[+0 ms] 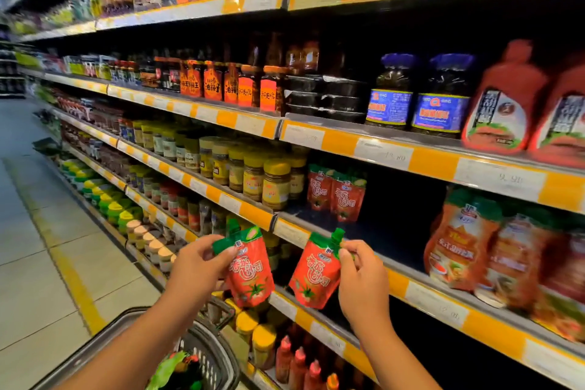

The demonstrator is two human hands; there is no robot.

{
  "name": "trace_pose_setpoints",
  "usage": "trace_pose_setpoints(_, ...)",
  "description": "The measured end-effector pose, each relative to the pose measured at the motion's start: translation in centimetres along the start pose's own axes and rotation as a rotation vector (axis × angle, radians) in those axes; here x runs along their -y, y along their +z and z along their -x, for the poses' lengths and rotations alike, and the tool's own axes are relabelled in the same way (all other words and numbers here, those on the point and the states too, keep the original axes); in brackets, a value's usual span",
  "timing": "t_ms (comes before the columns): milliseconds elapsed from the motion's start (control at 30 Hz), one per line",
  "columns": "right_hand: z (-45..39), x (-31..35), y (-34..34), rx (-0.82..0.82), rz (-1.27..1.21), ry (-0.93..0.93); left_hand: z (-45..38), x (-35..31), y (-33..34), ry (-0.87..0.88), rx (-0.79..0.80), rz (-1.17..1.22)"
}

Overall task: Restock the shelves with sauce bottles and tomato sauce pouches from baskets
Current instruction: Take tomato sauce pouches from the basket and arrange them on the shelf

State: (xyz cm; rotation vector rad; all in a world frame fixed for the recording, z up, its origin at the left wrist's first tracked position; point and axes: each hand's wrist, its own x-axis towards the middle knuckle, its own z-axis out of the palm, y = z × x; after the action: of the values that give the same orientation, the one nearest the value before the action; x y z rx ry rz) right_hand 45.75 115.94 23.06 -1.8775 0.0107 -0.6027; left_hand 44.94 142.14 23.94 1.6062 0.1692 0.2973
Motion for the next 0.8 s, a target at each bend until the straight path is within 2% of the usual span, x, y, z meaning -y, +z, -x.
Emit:
trace_pose_setpoints(167, -4.3, 1.6, -3.8, -0.082, 0.026, -0.093, -4.2, -2.9, 5.4, 0.014, 0.105, 0.009)
trace_pose_setpoints(367, -9.3, 2.1, -5.7, -0.139, 0.052, -0.11, -7.6, -5.8, 10.5, 0.127, 0.206, -0.018)
trace_pose_setpoints(700, -13.3, 1.9, -3.3, -0.182, 0.075, -0.042, -13.1, -6.7, 15.4, 0.246, 0.205, -0.123)
trace_pose_setpoints(800, -13.5, 0.6, -2.2, -0.135, 0.134, -0.019, -13.6, -5.9, 16.5, 0.245, 0.182, -0.132)
